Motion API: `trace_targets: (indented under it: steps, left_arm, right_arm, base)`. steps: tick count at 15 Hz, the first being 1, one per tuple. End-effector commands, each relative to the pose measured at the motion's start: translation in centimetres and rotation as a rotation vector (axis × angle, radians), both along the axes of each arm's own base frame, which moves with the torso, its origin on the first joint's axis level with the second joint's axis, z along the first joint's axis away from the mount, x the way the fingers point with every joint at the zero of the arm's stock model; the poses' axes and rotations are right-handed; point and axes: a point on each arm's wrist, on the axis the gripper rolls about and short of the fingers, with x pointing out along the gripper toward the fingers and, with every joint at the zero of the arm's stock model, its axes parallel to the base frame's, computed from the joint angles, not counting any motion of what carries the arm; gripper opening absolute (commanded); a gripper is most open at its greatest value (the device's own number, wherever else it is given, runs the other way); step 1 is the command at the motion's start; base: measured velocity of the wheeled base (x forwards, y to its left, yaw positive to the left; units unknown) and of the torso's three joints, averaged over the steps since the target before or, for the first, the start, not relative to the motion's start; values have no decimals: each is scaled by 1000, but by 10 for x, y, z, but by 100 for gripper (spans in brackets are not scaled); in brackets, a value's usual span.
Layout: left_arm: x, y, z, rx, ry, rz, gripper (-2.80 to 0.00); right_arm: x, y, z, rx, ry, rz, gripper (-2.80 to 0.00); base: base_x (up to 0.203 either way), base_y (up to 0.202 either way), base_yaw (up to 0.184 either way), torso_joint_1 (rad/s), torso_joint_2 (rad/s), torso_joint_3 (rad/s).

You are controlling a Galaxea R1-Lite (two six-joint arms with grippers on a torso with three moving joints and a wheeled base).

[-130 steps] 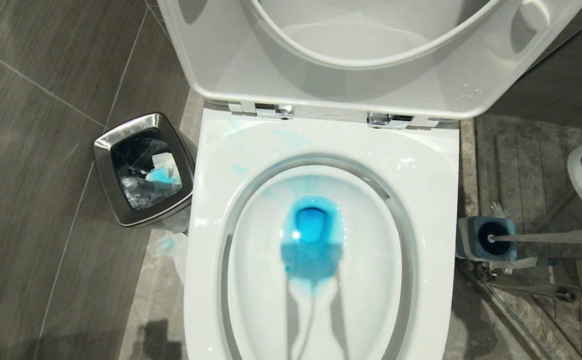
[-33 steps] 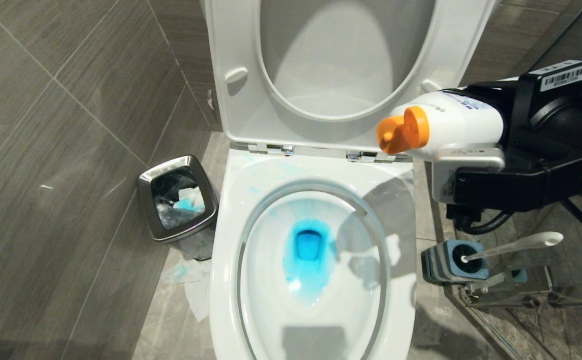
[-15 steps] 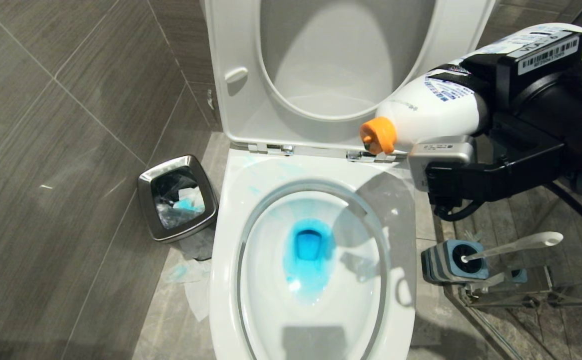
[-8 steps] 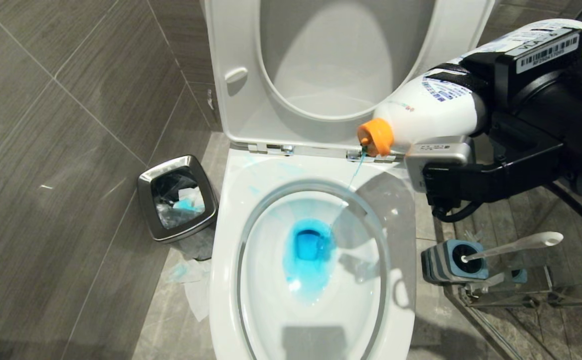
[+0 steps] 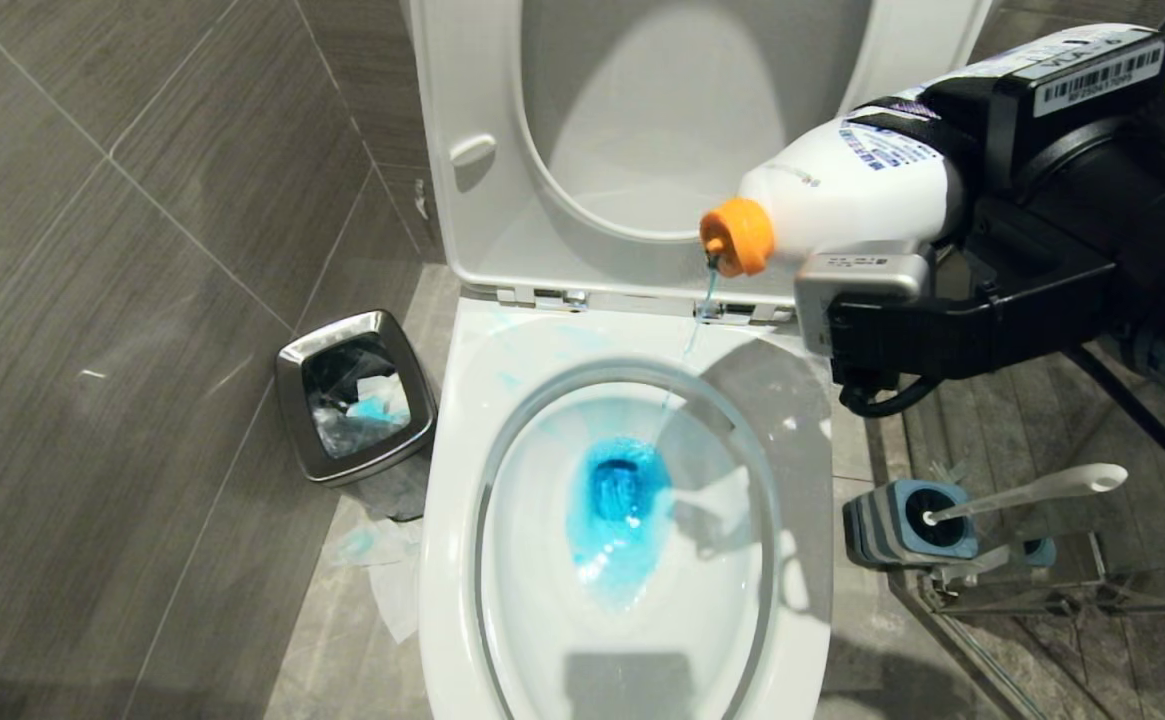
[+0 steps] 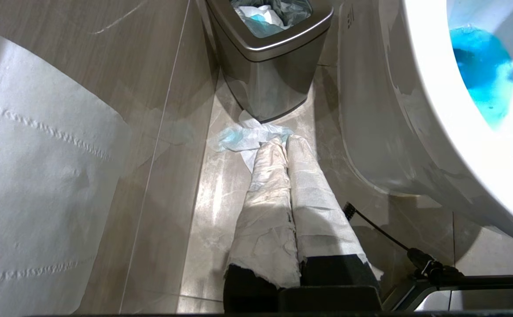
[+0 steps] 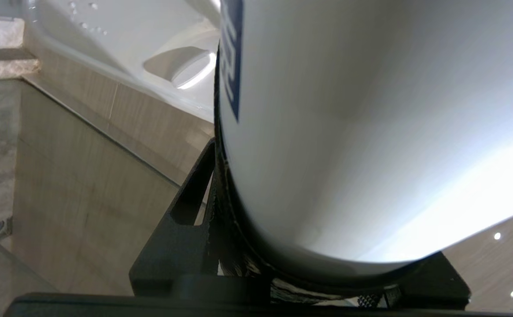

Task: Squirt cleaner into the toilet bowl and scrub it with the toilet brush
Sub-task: Pour in the cleaning agent

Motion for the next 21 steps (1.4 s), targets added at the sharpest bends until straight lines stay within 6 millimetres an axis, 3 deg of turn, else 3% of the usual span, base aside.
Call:
trace_targets:
  steps: [1, 5, 12, 21]
  left_arm:
    - [0, 0, 0, 0, 1, 0, -280]
    - [0, 0, 0, 0, 1, 0, -280]
    - [0, 0, 0, 0, 0, 0, -280]
    - [0, 0, 0, 0, 1, 0, -280]
  right_arm:
    - [0, 1, -1, -7, -1, -4, -280]
    - [-1, 0, 2, 72, -13, 9, -280]
    - [-21, 7, 3, 381, -51, 22, -280]
    - [-18, 14, 6, 786, -117, -7, -280]
  base:
    - [0, 0, 0, 0, 0, 0]
    - [0, 0, 0, 0, 0, 0]
    - [0, 0, 0, 0, 0, 0]
    - [0, 0, 0, 0, 0, 0]
